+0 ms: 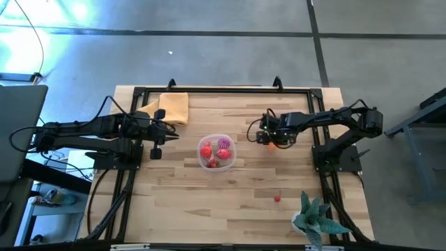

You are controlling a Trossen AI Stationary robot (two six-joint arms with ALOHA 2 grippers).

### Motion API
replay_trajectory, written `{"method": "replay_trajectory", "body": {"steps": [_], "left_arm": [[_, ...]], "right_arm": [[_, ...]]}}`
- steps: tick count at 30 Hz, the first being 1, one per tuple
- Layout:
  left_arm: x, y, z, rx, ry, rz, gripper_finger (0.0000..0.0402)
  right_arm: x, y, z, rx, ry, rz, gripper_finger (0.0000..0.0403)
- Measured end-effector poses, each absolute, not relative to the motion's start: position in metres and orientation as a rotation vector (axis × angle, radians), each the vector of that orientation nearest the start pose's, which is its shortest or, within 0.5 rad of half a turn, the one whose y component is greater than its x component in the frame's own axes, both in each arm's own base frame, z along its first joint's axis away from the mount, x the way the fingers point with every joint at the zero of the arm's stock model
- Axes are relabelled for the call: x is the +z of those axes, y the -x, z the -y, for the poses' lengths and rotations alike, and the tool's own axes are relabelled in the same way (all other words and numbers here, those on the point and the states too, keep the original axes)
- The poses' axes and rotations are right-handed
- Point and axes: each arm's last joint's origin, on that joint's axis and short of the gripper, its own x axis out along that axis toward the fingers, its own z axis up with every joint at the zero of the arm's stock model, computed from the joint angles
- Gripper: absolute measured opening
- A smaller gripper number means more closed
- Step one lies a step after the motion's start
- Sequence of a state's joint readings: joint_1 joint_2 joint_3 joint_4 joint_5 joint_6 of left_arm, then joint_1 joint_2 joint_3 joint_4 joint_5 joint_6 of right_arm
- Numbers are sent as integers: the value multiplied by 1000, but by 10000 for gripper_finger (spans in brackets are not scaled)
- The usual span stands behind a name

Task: Pick and placing Produce into tupperware
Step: Put the orange into the transparent bin

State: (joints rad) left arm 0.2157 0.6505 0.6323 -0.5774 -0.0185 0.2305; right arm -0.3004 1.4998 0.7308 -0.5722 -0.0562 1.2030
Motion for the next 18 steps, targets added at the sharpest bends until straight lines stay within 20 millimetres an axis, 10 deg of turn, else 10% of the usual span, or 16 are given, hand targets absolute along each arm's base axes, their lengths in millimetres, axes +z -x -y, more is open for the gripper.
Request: {"method": "replay_trajectory", "body": {"steps": [18], "left_arm": [[265,-133,-30,158,-164,-617,24]], "right_arm": [[275,-307,81,-546,-738,-715,236]]}}
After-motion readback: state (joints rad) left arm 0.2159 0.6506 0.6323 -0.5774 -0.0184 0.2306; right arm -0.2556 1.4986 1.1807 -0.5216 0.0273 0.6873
